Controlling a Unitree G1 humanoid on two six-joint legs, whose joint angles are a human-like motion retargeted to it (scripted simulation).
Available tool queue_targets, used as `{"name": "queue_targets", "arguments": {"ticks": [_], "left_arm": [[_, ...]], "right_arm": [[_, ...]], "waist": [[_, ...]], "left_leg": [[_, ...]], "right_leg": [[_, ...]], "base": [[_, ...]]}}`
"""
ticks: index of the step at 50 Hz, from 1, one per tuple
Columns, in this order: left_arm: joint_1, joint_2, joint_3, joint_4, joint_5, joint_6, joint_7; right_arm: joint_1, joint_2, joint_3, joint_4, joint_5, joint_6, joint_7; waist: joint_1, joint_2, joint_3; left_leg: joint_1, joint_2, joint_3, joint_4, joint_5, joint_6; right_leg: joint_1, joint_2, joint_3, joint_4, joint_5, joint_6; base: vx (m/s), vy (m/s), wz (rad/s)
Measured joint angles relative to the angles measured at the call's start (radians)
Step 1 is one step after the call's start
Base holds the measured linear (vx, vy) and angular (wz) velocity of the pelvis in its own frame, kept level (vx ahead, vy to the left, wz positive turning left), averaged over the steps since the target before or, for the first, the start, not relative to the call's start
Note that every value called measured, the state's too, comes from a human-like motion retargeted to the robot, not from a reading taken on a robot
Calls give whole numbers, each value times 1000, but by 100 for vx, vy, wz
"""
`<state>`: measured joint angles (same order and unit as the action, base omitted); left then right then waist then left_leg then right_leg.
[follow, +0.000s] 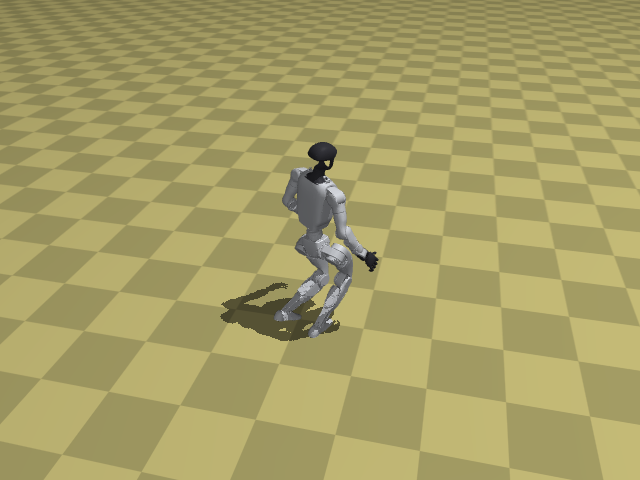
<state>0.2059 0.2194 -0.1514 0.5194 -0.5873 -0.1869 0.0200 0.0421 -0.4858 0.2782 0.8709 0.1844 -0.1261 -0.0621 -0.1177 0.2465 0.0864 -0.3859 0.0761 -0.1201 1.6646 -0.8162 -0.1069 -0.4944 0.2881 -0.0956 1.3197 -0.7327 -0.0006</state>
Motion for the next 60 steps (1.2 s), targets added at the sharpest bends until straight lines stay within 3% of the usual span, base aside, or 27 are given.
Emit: {"name": "queue_targets", "arguments": {"ticks": [3,7,13,17,23,26,30,35,41,45,48,53,57,60], "left_arm": [[89,-10,12,20,-28,24,-18],[245,-17,36,15,-42,40,-61],[451,-10,80,-30,-23,28,-108],[507,13,98,-38,19,17,-116],[411,75,68,6,169,-2,-48],[300,99,45,11,238,-27,42],[133,101,24,-35,278,-78,191],[-79,80,11,-161,284,-155,379],[-230,39,5,-365,282,-234,509],[-263,41,-15,-497,295,-251,539],[-259,60,-33,-566,314,-250,547],[-209,84,-74,-590,334,-253,561],[-176,109,-96,-553,334,-242,564],[-153,118,-103,-508,330,-231,555]], "right_arm": [[-11,-10,-9,-52,24,1,-9],[-35,-18,-17,-147,55,-8,-7],[-83,-19,-14,-297,84,-36,1],[-111,-29,0,-394,51,-59,1],[-146,-51,44,-480,-60,-89,-42],[-139,-53,66,-493,-121,-107,-73],[-106,-57,89,-491,-176,-134,-111],[-67,-77,110,-476,-199,-164,-162],[23,-106,121,-462,-166,-173,-211],[96,-134,91,-467,-128,-171,-220],[129,-150,66,-464,-110,-177,-242],[132,-121,33,-399,-78,-199,-305],[82,-74,10,-319,-59,-207,-346],[33,-32,-2,-261,-43,-210,-365]], "waist": [[60,-16,-5],[136,-63,-20],[233,-177,-41],[270,-268,-62],[263,-342,-86],[231,-350,-90],[169,-330,-84],[83,-262,-43],[2,-157,30],[-34,-99,78],[-61,-51,94],[-100,24,115],[-130,17,129],[-138,-69,119]], "left_leg": [[-43,-48,-95,-110,-20,13],[-61,-134,-189,-245,29,15],[-133,-206,-90,-310,155,22],[-216,-271,15,-312,168,79],[-344,-291,159,-311,124,183],[-391,-273,204,-336,132,197],[-437,-236,227,-391,163,169],[-487,-178,192,-476,141,102],[-487,-33,176,-287,128,42],[-335,34,166,-20,122,36],[-142,36,155,76,149,-1],[204,-7,130,-107,188,-80],[359,-47,142,-382,70,-30],[386,-151,177,-569,-4,44]], "right_leg": [[59,3,49,-39,46,20],[88,-18,126,-47,129,86],[62,-281,19,121,191,134],[74,-460,-53,286,216,163],[143,-552,-77,380,205,198],[178,-534,-63,339,182,211],[218,-464,-36,215,97,193],[209,-354,-19,45,-84,92],[134,-233,-18,-7,-103,18],[92,-150,4,-1,-84,-9],[53,-93,7,-17,-55,-25],[-10,-8,-1,-45,31,-15],[-82,-25,4,-27,77,20],[-159,-123,49,39,86,62]], "base": [[30,17,-206],[18,23,-256],[-8,28,-238],[-28,29,-175],[-41,21,-116],[-49,10,-70],[-53,2,-44],[-55,-5,-44],[-54,-10,-75],[-45,-9,-90],[-42,-5,-84],[-39,0,-77],[-32,2,-32],[-33,4,4]]}}
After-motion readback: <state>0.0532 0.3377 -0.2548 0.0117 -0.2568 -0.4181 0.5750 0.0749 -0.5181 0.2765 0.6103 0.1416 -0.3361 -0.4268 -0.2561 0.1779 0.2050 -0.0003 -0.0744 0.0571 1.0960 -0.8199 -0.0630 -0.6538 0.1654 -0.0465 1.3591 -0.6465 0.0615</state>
